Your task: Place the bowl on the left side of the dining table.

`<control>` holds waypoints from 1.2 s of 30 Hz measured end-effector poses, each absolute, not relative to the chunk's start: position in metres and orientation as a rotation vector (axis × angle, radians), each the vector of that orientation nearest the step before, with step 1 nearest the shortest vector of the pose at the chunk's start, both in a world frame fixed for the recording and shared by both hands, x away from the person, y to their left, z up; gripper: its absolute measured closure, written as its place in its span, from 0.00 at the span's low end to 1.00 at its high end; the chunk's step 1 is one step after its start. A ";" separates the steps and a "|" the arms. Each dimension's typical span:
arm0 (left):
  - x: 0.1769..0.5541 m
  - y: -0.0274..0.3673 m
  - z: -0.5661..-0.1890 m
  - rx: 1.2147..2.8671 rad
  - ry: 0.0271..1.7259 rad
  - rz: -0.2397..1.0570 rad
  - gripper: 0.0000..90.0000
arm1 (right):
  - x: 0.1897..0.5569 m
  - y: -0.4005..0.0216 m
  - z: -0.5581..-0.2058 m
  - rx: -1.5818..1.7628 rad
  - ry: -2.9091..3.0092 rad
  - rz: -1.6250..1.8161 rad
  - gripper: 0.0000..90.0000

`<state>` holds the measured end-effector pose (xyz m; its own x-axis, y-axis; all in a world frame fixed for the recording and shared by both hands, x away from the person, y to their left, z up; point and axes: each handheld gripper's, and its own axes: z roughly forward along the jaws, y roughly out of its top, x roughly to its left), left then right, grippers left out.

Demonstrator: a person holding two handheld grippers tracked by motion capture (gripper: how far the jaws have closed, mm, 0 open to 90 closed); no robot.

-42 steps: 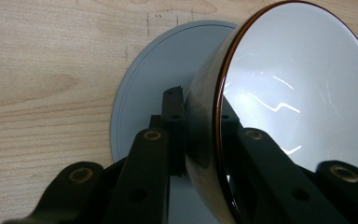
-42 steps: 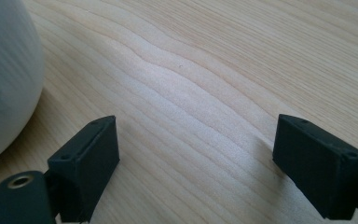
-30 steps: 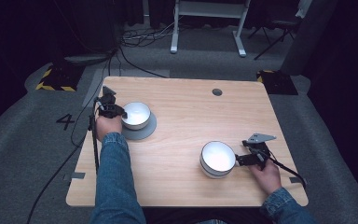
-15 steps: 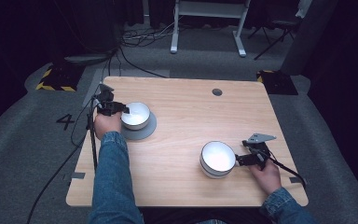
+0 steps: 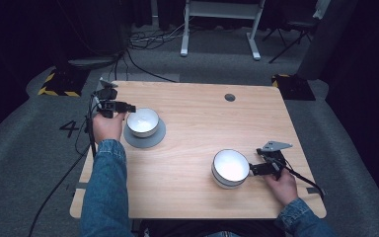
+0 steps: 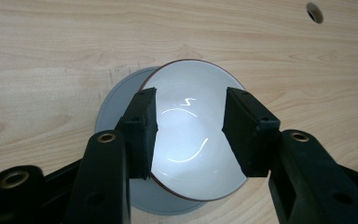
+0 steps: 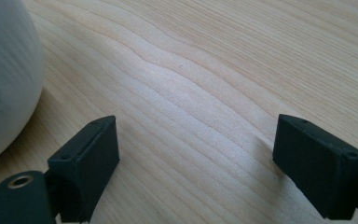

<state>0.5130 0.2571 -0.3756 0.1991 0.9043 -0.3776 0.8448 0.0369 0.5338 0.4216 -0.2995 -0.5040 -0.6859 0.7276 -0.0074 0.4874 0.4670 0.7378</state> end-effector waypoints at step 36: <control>0.398 0.190 -0.329 2.053 1.044 0.201 0.57 | 0.422 -0.299 -0.504 1.034 2.397 1.051 0.16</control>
